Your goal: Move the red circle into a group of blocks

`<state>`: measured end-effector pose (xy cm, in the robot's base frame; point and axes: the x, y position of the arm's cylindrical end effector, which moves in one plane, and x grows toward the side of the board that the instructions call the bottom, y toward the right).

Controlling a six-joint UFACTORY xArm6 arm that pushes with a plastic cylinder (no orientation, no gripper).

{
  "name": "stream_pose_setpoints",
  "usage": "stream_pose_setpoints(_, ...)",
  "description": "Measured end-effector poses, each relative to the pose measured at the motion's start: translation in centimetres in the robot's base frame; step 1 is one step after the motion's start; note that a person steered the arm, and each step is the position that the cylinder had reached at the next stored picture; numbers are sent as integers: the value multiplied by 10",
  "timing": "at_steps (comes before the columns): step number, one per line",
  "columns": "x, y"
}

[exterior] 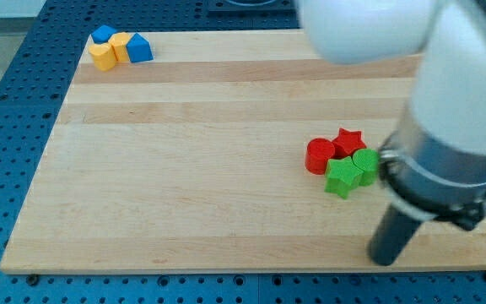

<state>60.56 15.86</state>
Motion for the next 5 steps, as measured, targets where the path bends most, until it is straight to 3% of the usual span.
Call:
stream_pose_setpoints(1,-37,31)
stream_pose_setpoints(2,-63,26)
stream_pose_setpoints(5,-99,-53)
